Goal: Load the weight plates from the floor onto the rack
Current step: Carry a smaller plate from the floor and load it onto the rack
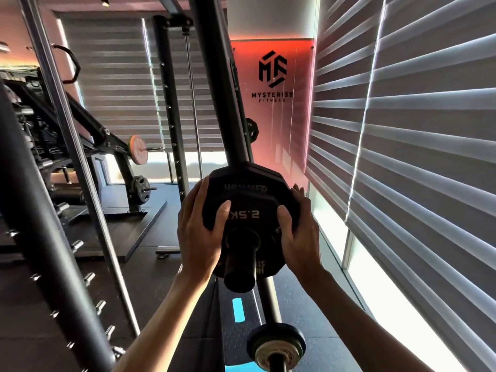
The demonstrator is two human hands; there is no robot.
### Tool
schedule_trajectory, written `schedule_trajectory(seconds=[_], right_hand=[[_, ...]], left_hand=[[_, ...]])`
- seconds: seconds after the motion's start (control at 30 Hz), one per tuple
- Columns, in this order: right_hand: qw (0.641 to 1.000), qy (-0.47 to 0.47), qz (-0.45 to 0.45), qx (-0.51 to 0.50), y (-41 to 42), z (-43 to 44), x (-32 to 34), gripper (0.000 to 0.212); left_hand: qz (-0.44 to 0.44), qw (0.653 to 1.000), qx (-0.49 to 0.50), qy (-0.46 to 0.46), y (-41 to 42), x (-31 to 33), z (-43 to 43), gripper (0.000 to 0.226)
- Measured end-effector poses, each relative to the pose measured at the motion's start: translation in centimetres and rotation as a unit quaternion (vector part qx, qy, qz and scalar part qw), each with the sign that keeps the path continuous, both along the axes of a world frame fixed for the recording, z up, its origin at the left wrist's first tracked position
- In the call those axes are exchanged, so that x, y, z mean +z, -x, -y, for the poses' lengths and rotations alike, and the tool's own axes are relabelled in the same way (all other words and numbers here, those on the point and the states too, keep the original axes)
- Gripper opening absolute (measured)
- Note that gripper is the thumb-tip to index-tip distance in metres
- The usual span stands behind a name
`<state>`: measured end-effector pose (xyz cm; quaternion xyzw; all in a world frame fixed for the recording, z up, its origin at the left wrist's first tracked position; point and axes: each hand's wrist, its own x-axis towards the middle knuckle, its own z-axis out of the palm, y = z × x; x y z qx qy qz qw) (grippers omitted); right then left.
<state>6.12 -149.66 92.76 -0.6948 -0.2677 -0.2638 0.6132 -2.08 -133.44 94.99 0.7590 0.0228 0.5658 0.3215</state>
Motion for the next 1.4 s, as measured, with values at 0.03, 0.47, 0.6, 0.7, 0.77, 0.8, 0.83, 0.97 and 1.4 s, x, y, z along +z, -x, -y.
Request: schedule_trajectory(seconds=[0.03,0.47,0.6,0.7,0.77,0.8,0.83,0.97,1.4], right_hand=[[1.0,-0.002,0.003,-0.002,0.0,0.0,-0.1,0.051],[0.994,-0.029,0.079,-0.07,-1.8,-1.3,-0.1,0.064],[0.992,-0.05,0.096,-0.065,-2.4,-1.5,-0.2,0.059],[0.99,-0.063,0.102,-0.069,-2.4,-1.7,-0.1,0.06],[0.991,-0.058,0.097,-0.071,-2.2,-1.6,0.0,0.06],[0.992,-0.052,0.092,-0.073,-2.1,-1.5,0.1,0.059],[0.993,-0.044,0.085,-0.074,-1.9,-1.4,0.1,0.058],[0.994,-0.02,0.076,-0.079,-1.3,-1.1,0.4,0.057],[0.99,-0.068,0.092,-0.076,-2.0,-1.7,-0.1,0.057]], left_hand=[[0.0,1.0,0.008,-0.003,-0.1,0.0,-0.1,0.058],[0.056,0.989,0.105,-0.087,-3.3,-0.5,-1.3,0.063],[0.077,0.991,0.08,-0.069,-3.7,-0.7,-1.4,0.06],[0.076,0.992,0.08,-0.07,-3.9,-0.7,-1.5,0.059],[0.074,0.992,0.078,-0.07,-3.7,-0.7,-1.5,0.059],[0.072,0.992,0.077,-0.068,-3.6,-0.6,-1.4,0.058],[0.07,0.992,0.078,-0.065,-3.4,-0.6,-1.3,0.058],[0.058,0.994,0.07,-0.059,-2.9,-0.3,-1.0,0.059],[0.074,0.992,0.092,-0.053,-3.6,-0.4,-0.9,0.058]])
